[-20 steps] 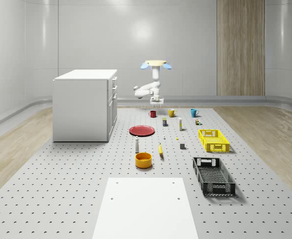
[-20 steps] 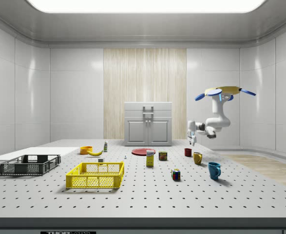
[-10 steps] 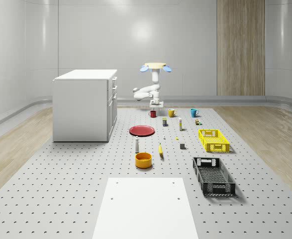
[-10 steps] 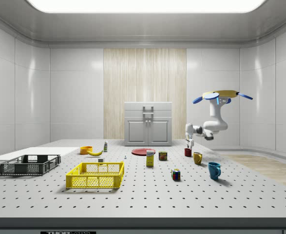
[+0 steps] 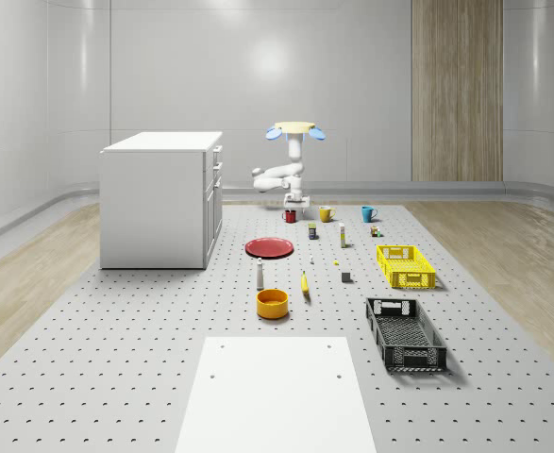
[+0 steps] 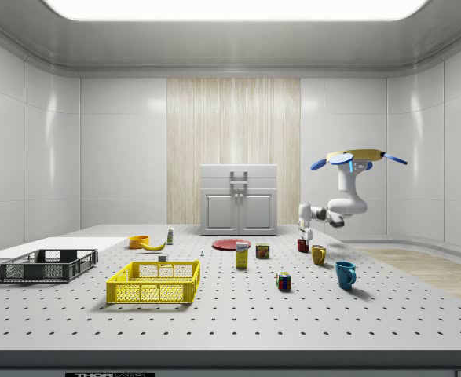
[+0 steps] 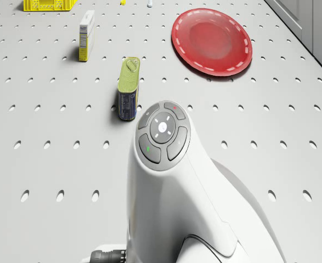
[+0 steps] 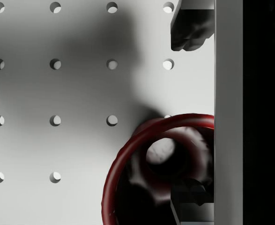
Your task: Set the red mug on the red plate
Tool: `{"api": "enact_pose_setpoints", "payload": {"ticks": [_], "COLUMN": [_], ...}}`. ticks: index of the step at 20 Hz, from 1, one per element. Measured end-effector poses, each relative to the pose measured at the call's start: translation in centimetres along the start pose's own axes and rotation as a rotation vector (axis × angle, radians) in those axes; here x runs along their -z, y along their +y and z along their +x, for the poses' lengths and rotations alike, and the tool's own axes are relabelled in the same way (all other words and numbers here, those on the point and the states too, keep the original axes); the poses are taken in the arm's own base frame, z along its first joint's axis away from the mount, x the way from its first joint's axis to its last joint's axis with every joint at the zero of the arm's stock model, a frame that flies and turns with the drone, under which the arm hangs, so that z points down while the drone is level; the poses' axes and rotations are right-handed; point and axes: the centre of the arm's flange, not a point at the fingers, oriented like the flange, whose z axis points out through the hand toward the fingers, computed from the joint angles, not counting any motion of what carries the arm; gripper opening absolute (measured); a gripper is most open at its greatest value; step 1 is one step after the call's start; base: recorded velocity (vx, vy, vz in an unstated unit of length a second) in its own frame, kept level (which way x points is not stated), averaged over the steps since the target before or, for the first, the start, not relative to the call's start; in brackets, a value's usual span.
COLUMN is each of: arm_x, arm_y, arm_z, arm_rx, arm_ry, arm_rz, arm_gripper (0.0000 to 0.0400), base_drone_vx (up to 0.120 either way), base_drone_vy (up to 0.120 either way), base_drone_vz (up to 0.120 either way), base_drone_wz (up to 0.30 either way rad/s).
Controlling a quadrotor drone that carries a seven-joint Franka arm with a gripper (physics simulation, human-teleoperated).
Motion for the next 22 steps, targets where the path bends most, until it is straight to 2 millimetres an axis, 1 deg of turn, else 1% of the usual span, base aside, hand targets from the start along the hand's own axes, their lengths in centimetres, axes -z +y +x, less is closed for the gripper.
{"api": "enact_pose_setpoints", "payload": {"ticks": [6,7,8,9,10,12,14,16,18,21,22], "arm_x": [-0.6,-0.7,-0.7,-0.8,-0.8,-0.9,-0.9,-1.0,-0.9,-0.1,0.2], "arm_y": [0.2,0.2,0.2,0.2,0.2,0.2,0.2,0.2,0.2,0.2,0.2], "arm_z": [0.2,0.2,0.2,0.2,0.2,0.2,0.2,0.2,0.2,0.2,0.2], "arm_rx": [0.0,0.0,0.0,0.0,0.0,0.0,0.0,0.0,0.0,0.0,0.0], "arm_ry": [0.0,0.0,0.0,0.0,0.0,0.0,0.0,0.0,0.0,0.0,0.0], "arm_rz": [0.0,0.0,0.0,0.0,0.0,0.0,0.0,0.0,0.0,0.0,0.0], "arm_gripper": [0.04,0.0376,0.0315,0.0268,0.0231,0.0179,0.0148,0.0129,0.0118,0.0108,0.0106], "base_drone_vx": [0.0,0.0,0.0,0.0,0.0,0.0,0.0,0.0,0.0,0.0,0.0], "base_drone_vy": [0.0,0.0,0.0,0.0,0.0,0.0,0.0,0.0,0.0,0.0,0.0], "base_drone_vz": [0.0,0.0,0.0,0.0,0.0,0.0,0.0,0.0,0.0,0.0,0.12], "base_drone_wz": [0.0,0.0,0.0,0.0,0.0,0.0,0.0,0.0,0.0,0.0,0.0]}}
